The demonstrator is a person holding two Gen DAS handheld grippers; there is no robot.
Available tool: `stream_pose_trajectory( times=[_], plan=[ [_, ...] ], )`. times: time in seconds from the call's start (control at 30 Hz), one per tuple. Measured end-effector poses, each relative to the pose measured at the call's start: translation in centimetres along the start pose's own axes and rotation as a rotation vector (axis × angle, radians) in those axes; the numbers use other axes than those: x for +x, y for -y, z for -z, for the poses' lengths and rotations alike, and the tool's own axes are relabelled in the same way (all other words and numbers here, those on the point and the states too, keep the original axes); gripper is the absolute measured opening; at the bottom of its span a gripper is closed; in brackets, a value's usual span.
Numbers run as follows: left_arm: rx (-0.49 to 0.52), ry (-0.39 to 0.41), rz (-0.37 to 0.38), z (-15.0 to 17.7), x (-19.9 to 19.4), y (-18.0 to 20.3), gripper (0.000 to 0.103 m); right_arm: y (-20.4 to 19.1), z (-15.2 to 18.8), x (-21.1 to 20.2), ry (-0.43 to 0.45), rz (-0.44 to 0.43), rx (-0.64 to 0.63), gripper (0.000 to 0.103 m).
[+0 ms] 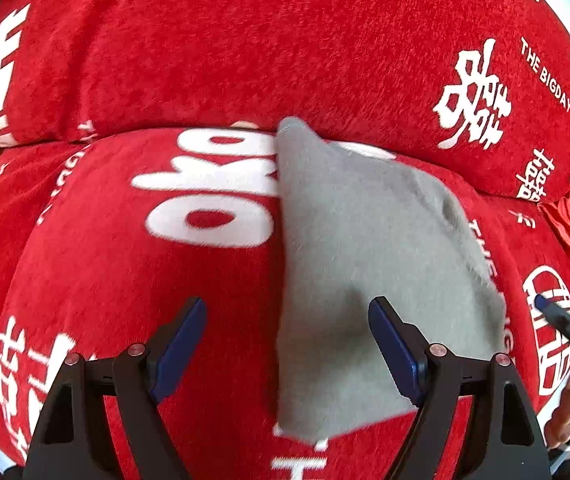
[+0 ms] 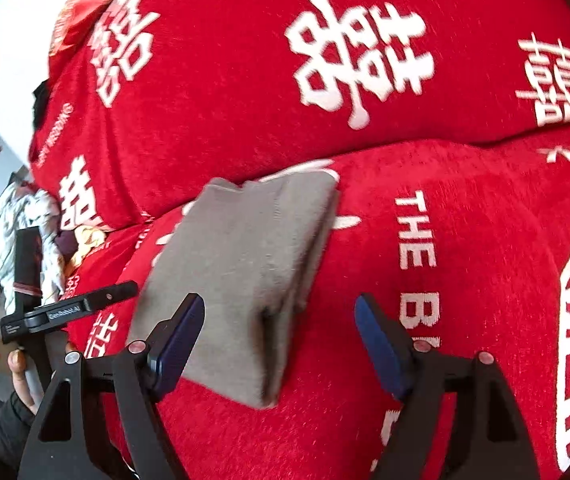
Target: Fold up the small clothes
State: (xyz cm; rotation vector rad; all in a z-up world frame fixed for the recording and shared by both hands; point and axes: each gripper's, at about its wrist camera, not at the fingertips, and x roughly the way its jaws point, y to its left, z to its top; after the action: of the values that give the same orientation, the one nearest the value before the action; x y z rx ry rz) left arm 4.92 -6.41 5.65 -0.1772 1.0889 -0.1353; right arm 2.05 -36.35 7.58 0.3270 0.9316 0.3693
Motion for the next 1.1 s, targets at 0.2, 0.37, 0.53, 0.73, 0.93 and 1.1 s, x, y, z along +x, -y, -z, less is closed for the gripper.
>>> stream_pose_trajectory(
  times=[0.2, 0.37, 0.53, 0.73, 0.93, 1.1],
  plan=[
    [0.069, -0.018, 0.012, -1.6, 1.6, 2.2, 0.035, 0.6, -0.8, 2.5, -0.04, 0.009, 0.025, 0.08],
    [0.102, 0.013, -0.006, -1.9, 1.6, 3.1, 0.098, 0.2, -1.2, 3.8, -0.059, 0.003, 0.011, 0.08],
    [0.11, -0.007, 0.003, -2.5, 2.5, 2.8, 0.098, 0.4, -1.6, 5.3, -0.088, 0.002, 0.017, 0.08],
    [0.025, -0.12, 0.126, -3.3, 5.3, 0.8, 0.098, 1.6, -2.4, 6.8, -0.117, -0.054, 0.1, 0.08],
    [0.01, -0.188, 0.195, -3.6, 7.6, 0.8, 0.098, 1.2, -2.8, 10.1, -0.195, -0.061, 0.108, 0.08],
    [-0.021, -0.217, 0.25, -3.7, 8.9, 0.6, 0.098, -1.0, -2.8, 12.1, -0.203, -0.075, 0.043, 0.08]
  ],
)
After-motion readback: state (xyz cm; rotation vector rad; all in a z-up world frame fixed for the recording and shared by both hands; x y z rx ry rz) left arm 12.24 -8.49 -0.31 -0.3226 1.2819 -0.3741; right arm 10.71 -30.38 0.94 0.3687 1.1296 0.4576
